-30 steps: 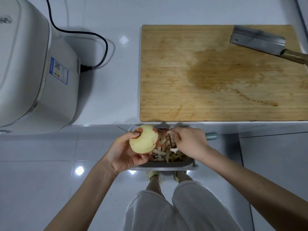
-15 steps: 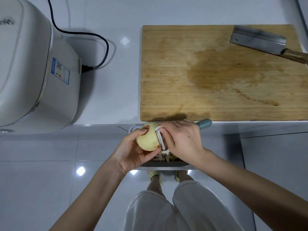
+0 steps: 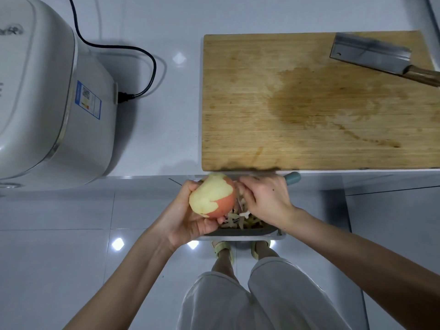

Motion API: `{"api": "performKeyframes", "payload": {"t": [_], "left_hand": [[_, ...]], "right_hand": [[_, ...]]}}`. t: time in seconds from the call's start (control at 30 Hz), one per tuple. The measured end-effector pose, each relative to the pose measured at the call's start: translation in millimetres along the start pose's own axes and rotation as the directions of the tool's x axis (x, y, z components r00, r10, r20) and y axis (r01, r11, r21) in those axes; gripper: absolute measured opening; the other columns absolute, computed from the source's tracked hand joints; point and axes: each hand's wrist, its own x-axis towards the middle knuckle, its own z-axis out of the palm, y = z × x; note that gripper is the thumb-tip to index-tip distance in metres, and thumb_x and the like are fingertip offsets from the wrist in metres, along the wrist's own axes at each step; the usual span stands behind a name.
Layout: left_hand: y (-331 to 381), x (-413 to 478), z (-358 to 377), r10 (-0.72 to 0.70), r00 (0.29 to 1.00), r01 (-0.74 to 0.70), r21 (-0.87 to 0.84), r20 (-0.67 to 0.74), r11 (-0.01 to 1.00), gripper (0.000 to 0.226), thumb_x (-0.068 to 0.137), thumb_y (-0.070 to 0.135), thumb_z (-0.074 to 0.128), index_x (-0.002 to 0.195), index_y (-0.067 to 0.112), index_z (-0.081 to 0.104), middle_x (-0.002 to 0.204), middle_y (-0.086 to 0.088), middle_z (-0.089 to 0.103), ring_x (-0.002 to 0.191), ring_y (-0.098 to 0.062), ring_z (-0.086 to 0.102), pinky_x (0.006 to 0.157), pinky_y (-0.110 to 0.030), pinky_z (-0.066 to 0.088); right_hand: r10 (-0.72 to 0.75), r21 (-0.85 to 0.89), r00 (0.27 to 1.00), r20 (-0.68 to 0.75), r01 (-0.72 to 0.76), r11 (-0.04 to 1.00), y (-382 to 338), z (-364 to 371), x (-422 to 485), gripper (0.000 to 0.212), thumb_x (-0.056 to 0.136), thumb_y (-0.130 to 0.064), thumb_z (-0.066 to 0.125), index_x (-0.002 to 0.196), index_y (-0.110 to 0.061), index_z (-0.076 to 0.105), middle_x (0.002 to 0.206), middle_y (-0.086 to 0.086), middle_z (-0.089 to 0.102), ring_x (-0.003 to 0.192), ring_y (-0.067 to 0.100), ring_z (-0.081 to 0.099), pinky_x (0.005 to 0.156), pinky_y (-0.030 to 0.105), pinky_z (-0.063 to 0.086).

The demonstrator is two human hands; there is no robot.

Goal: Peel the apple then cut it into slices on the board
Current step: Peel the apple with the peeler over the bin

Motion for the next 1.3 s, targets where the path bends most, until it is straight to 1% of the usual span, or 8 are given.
{"api": "performKeyframes", "payload": {"t": [0.07,0.17,0.3,0.37,0.5,0.63,0.83,1.3], "left_hand": [[6.5,-1.1,4.9,0.003,1.0,-0.003,0.004,0.023,1.0,0.044,0.069,0.034,0.048,0.095,0.001,0.06,0.07,-0.02,0.062,0.049,-0.024,0.056,0.036,-0.017,0.043],[12.9,-0.2,5.4,0.013,1.0,-0.013,-0.035,0.009,0.999,0.044,0.07,0.035,0.049,0.098,0.002,0.059,0.073,-0.02,0.062,0.052,-0.024,0.056,0.038,-0.018,0.045],[13.3,2.0,-5.0,0.008,0.997,-0.016,-0.095,-0.077,0.995,0.045,0.071,0.035,0.053,0.103,0.004,0.059,0.078,-0.019,0.064,0.06,-0.023,0.057,0.045,-0.019,0.049],[11.4,3.7,-8.4,-0.007,0.993,-0.004,-0.1,-0.114,0.995,0.042,0.075,0.035,0.053,0.103,0.004,0.06,0.079,-0.019,0.064,0.064,-0.023,0.057,0.047,-0.02,0.051],[9.1,6.5,-11.9,-0.037,0.986,0.021,-0.098,-0.16,0.995,0.041,0.085,0.036,0.049,0.105,0.002,0.059,0.082,-0.019,0.063,0.065,-0.023,0.058,0.048,-0.02,0.052],[6.3,7.7,-10.8,-0.045,0.981,0.029,-0.087,-0.189,0.996,0.042,0.087,0.039,0.048,0.099,0.001,0.06,0.076,-0.017,0.064,0.06,-0.021,0.058,0.046,-0.018,0.05],[-1.7,9.6,-0.3,-0.013,0.985,0.005,-0.05,-0.171,0.999,0.034,0.089,0.035,0.044,0.086,0.006,0.061,0.068,-0.011,0.061,0.053,-0.018,0.055,0.04,-0.016,0.043],[-0.2,-1.1,-11.8,-0.029,0.999,0.026,-0.079,-0.035,0.997,0.046,0.072,0.038,0.046,0.09,-0.003,0.06,0.067,-0.019,0.055,0.049,-0.02,0.05,0.033,-0.016,0.034]], "right_hand": [[0.084,-0.013,0.994,0.066,-0.083,0.996,-1.0,8.8,-2.7,0.018,0.071,-0.008,0.053,0.054,-0.014,0.054,0.043,0.0,0.054,0.037,0.021,0.052,0.048,0.019,0.03],[0.224,-0.068,0.948,0.227,-0.214,0.974,-5.7,10.0,-0.7,0.031,0.09,-0.02,0.04,0.062,-0.015,0.053,0.057,-0.003,0.057,0.057,0.021,0.059,0.055,0.026,0.038],[0.406,-0.047,0.664,0.627,-0.489,0.871,-6.6,-0.6,8.8,0.06,0.098,-0.051,0.013,0.075,-0.016,0.056,0.062,0.001,0.053,0.072,0.019,0.059,0.067,0.03,0.039],[0.434,-0.119,0.584,0.687,-0.498,0.859,-7.7,1.2,8.6,0.063,0.096,-0.055,0.008,0.077,-0.018,0.055,0.065,0.002,0.052,0.079,0.02,0.06,0.071,0.031,0.041],[0.45,-0.237,0.752,0.482,-0.382,0.893,-7.6,1.6,2.5,0.045,0.099,-0.04,0.019,0.079,-0.018,0.053,0.07,0.001,0.056,0.075,0.022,0.059,0.062,0.03,0.041],[0.208,-0.024,0.978,0.011,-0.207,0.978,-21.1,-7.5,0.0,0.038,0.097,-0.031,0.026,0.096,-0.013,0.059,0.057,-0.001,0.059,0.049,0.021,0.057,0.049,0.027,0.038],[-0.042,-0.059,0.972,-0.232,0.029,0.998,-40.2,-10.1,11.3,0.025,0.09,-0.02,0.044,0.075,-0.011,0.063,0.05,-0.005,0.055,0.042,0.015,0.051,0.053,0.021,0.029],[0.034,0.077,0.978,-0.204,-0.019,0.997,-30.1,-13.0,6.5,0.024,0.09,-0.021,0.044,0.078,-0.013,0.064,0.047,-0.006,0.056,0.042,0.015,0.053,0.048,0.019,0.025]]}}
